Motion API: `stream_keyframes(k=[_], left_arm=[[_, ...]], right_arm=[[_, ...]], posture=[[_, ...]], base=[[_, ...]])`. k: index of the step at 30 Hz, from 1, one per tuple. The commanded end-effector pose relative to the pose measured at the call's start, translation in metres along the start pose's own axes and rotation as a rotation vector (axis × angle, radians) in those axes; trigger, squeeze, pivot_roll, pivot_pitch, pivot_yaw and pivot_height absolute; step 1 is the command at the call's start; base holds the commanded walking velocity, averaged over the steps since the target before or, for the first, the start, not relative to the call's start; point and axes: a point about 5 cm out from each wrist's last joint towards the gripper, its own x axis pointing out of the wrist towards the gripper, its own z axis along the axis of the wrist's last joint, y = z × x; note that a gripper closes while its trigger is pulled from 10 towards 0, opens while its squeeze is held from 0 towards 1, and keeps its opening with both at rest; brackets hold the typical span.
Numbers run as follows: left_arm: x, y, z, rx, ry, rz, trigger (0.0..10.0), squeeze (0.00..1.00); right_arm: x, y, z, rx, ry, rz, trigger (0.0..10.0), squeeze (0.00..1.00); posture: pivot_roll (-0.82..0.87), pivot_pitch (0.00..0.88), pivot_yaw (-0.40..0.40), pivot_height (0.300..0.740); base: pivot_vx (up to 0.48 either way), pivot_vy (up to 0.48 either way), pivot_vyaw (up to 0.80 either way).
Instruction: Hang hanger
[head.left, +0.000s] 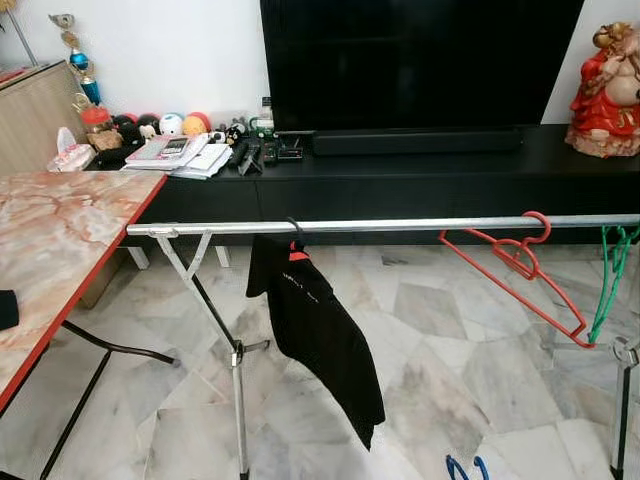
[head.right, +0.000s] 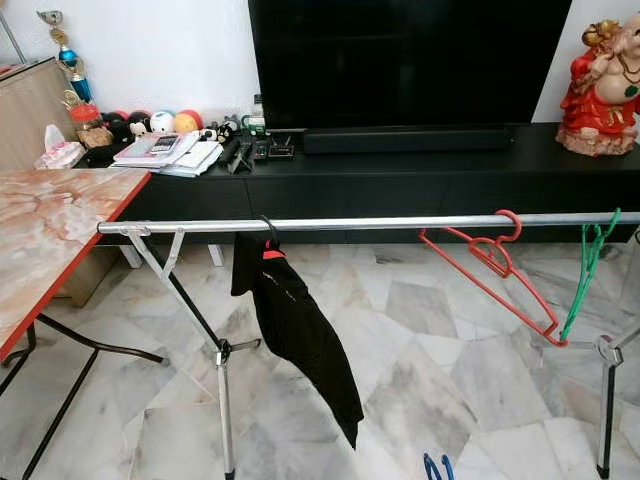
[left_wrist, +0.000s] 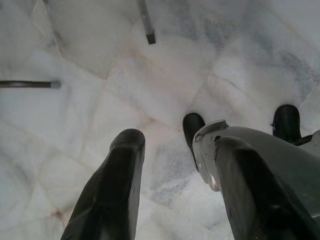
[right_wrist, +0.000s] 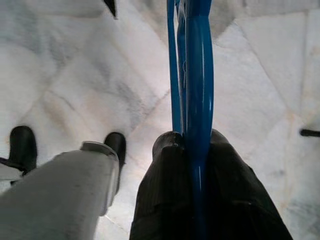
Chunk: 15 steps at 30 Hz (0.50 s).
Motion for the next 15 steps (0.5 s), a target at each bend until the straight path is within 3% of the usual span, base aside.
stream_keyframes(k=[1, 8, 15], left_arm=[[-0.001, 0.003, -0.006, -0.002, 0.018, 0.004, 10.0, 0.0], [-0.001, 0.002, -0.003, -0.007, 0.013, 0.002, 10.0, 0.0], [-0.001, 0.001, -0.005, -0.005, 0.019, 0.001, 10.0, 0.0]], right_arm=[[0.0, 0.001, 0.001, 0.015, -0.009, 0.005, 10.0, 0.0], [0.001, 0.001, 0.004, 0.014, -0.014, 0.007, 10.0, 0.0], [0.003, 0.02, 0.012, -0.002, -0.023, 0.029, 10.0, 0.0]], posture=[[0.04, 0.0, 0.031, 0.74], [0.04, 0.0, 0.026, 0.74], [0.04, 0.0, 0.025, 0.74]], base=[[0.0, 0.0, 0.0], [0.0, 0.0, 0.0], [0.269, 0.0, 0.0]])
